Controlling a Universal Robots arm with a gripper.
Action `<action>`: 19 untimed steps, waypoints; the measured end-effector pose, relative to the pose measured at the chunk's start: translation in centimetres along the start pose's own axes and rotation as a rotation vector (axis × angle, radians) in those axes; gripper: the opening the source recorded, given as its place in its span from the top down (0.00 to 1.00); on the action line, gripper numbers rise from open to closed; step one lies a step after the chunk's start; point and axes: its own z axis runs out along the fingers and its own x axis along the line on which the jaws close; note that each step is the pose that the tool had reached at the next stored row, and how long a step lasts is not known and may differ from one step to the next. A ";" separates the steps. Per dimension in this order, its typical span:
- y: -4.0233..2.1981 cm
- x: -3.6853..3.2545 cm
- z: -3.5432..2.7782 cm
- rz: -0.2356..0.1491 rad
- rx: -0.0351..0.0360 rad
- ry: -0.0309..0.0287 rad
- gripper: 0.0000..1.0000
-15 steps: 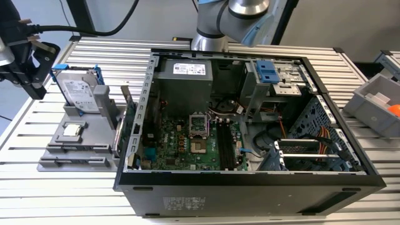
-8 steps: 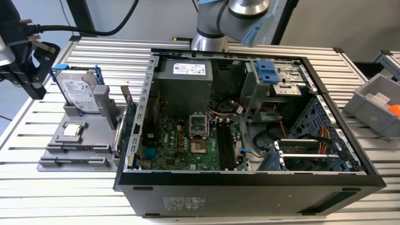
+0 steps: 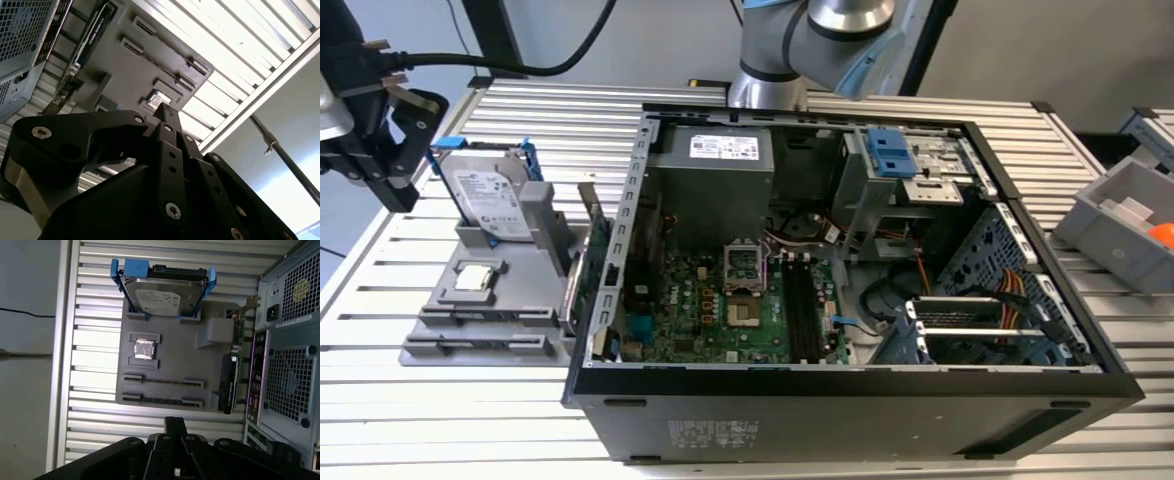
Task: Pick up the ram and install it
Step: 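Pick up the ram and move it above insertion slot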
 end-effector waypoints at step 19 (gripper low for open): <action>0.00 0.00 0.00 -0.023 0.0002 0.0011 1.00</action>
